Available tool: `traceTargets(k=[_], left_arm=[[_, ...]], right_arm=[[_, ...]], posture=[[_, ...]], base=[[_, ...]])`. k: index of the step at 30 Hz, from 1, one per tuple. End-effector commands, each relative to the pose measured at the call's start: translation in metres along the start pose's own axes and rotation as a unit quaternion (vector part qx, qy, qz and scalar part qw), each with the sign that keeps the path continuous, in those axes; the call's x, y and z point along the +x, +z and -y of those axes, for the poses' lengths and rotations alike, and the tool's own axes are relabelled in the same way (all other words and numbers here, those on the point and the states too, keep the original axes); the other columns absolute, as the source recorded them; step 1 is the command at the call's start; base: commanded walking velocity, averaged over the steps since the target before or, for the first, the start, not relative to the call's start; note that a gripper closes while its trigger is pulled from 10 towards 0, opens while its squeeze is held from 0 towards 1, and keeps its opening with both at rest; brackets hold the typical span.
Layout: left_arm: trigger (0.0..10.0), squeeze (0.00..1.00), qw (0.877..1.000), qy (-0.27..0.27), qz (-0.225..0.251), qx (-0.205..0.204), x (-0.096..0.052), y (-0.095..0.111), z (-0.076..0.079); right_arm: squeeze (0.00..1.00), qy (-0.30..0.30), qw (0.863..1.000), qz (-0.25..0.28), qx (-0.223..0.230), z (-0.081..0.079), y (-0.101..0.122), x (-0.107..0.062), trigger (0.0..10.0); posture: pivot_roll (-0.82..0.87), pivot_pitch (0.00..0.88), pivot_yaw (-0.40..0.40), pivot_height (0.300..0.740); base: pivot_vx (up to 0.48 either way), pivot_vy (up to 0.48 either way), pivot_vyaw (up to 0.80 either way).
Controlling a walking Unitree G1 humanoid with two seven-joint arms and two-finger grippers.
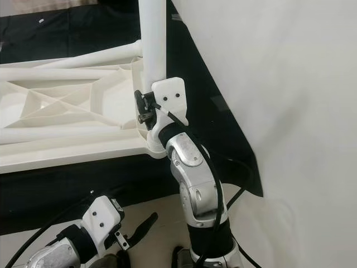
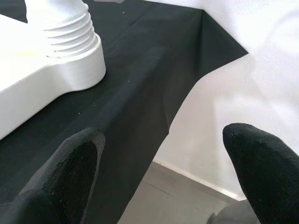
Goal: Building children table
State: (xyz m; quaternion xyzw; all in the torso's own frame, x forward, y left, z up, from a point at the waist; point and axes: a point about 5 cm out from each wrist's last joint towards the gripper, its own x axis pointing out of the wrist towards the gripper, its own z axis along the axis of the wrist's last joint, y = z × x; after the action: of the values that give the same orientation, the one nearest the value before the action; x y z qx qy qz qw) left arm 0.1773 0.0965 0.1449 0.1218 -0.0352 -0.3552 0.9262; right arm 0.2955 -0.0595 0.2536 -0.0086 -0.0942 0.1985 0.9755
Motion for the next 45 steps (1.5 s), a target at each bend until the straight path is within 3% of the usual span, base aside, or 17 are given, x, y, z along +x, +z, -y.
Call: traceTargets(k=[1,2,4,5,6,8,9,13,18,20,26,28,31,32,40,41,45], left_arm=[[10.0,0.00,1.000,-0.002,-0.012,-0.011,-0.002,-0.004,0.001],[10.0,0.00,0.999,0.042,0.006,-0.014,-0.002,0.006,-0.018],[10.0,0.00,0.998,0.060,0.014,-0.018,-0.002,0.011,-0.027],[10.0,0.00,0.994,0.098,0.035,-0.014,-0.002,0.023,-0.049],[10.0,0.00,0.994,0.098,0.035,-0.014,-0.002,0.023,-0.049],[10.0,0.00,0.984,0.153,0.096,-0.003,-0.002,0.059,-0.095],[10.0,0.00,0.979,0.163,0.119,-0.001,-0.003,0.073,-0.108],[10.0,0.00,0.977,0.107,0.183,-0.012,0.002,0.114,-0.130],[10.0,0.00,0.977,0.011,0.213,-0.020,0.006,0.143,-0.135],[10.0,0.00,0.971,-0.069,0.226,-0.037,0.013,0.173,-0.148],[10.0,0.00,0.965,-0.133,0.218,-0.055,0.026,0.204,-0.159],[10.0,0.00,0.953,-0.198,0.223,-0.054,0.038,0.228,-0.156],[10.0,0.00,0.948,-0.227,0.219,-0.051,0.044,0.238,-0.154],[10.0,0.00,0.942,-0.264,0.202,-0.047,0.052,0.249,-0.151],[10.0,0.00,0.936,-0.318,0.151,-0.012,0.076,0.256,-0.142],[10.0,0.00,0.935,-0.328,0.138,-0.001,0.086,0.257,-0.137],[10.0,0.00,0.940,-0.319,0.120,0.023,0.099,0.254,-0.135]], right_arm=[[0.00,-0.024,0.990,-0.131,0.045,0.012,-0.049,-0.004,10.0],[0.00,-0.021,0.991,-0.127,0.047,0.012,-0.047,-0.003,10.0],[0.00,-0.020,0.991,-0.126,0.047,0.012,-0.047,-0.003,10.0],[0.00,-0.016,0.991,-0.121,0.048,0.011,-0.045,-0.003,10.0],[0.00,-0.016,0.991,-0.121,0.048,0.011,-0.045,-0.003,10.0],[0.00,0.000,0.994,-0.101,0.051,0.009,-0.039,-0.001,10.0],[0.00,0.004,0.994,-0.095,0.051,0.008,-0.038,0.000,10.0],[0.00,0.015,0.996,-0.080,0.046,0.005,-0.033,0.001,10.0],[0.00,0.026,0.996,-0.070,0.047,0.002,-0.029,0.002,10.0],[0.00,0.045,0.997,-0.046,0.050,-0.003,-0.021,0.003,10.0],[0.00,0.062,0.996,-0.026,0.049,-0.007,-0.014,0.005,10.0],[0.00,0.069,0.996,-0.020,0.046,-0.009,-0.012,0.006,10.0],[0.00,0.071,0.996,-0.017,0.046,-0.010,-0.011,0.006,10.0],[0.00,0.073,0.996,-0.014,0.046,-0.012,-0.010,0.006,10.0],[0.00,0.080,0.996,-0.008,0.050,-0.015,-0.008,0.006,10.0],[0.00,0.083,0.995,-0.006,0.051,-0.017,-0.008,0.006,10.0],[0.00,0.086,0.995,-0.003,0.054,-0.019,-0.007,0.006,10.0]], posture=[[0.00,0.284,-0.033,0.740],[0.00,0.283,-0.035,0.740],[0.00,0.281,-0.034,0.740],[0.01,0.280,-0.033,0.740],[0.01,0.280,-0.033,0.740],[0.01,0.276,-0.028,0.740],[0.01,0.277,-0.026,0.740],[0.01,0.270,-0.019,0.740],[0.01,0.263,-0.008,0.740],[0.01,0.256,-0.004,0.740],[0.02,0.249,-0.002,0.740],[0.01,0.242,0.008,0.740],[0.01,0.240,0.009,0.740],[0.01,0.237,0.014,0.740],[0.02,0.232,0.024,0.740],[0.02,0.230,0.029,0.740],[0.02,0.229,0.033,0.740]], base=[[0.000,0.000,0.00],[0.000,0.000,0.00],[0.000,0.000,0.00],[0.000,0.000,0.00],[0.000,0.000,0.00],[0.000,0.000,0.00],[0.000,0.000,0.00],[0.000,0.000,0.00],[0.000,0.000,0.00],[0.000,0.000,0.00],[0.000,0.000,0.00],[0.000,0.000,0.00],[0.000,0.000,0.00],[0.000,0.000,0.00],[0.000,0.000,0.00],[0.000,0.000,0.00],[0.000,0.000,0.00]])
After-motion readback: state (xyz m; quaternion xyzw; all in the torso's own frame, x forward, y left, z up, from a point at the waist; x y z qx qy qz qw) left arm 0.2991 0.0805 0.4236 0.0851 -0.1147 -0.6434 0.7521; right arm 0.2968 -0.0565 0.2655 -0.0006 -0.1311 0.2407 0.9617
